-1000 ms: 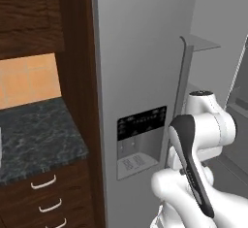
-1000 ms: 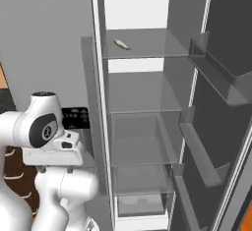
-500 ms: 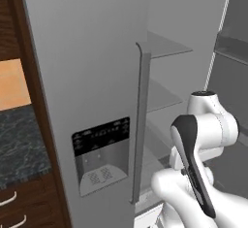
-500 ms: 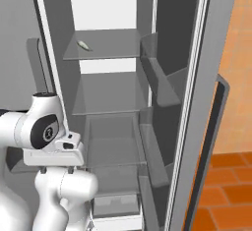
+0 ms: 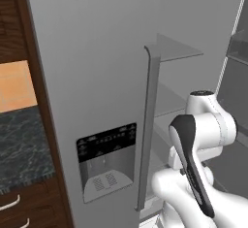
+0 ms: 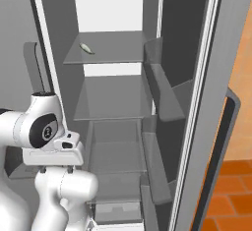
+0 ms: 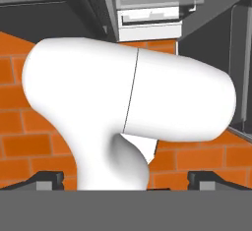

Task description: Place one potato and one fish in each tupperware on the nearby counter, to pack two identical lunches.

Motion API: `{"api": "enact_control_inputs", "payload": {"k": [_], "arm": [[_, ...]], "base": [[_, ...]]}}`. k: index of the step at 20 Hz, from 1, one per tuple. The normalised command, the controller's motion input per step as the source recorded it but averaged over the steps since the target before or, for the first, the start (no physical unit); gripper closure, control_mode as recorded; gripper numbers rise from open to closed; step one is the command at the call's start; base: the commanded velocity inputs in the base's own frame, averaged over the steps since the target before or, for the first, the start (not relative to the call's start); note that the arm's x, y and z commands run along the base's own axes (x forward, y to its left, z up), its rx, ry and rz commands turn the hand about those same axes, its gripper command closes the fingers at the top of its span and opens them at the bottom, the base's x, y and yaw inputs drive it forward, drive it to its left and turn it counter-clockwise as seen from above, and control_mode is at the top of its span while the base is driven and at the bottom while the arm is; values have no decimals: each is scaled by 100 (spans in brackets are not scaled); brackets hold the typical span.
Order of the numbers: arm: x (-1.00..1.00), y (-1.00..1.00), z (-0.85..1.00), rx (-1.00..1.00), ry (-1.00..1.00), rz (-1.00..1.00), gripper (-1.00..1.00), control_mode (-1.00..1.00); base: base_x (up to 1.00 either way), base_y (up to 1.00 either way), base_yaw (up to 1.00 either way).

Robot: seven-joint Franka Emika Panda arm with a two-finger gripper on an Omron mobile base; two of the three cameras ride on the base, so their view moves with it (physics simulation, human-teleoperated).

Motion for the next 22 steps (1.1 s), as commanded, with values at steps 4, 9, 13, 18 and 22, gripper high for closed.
{"api": "enact_control_inputs", "payload": {"k": [4,9,13,18,22], "arm": [[0,0,0,0,0,0,-100,100],[0,0,0,0,0,0,-100,100],[0,0,0,0,0,0,-100,100],[0,0,0,0,0,0,-100,100],[0,0,0,0,0,0,-100,100]], "base": [[21,-31,2],[2,-49,-7],[3,-17,-2],[0,0,0],[1,0,0]]}}
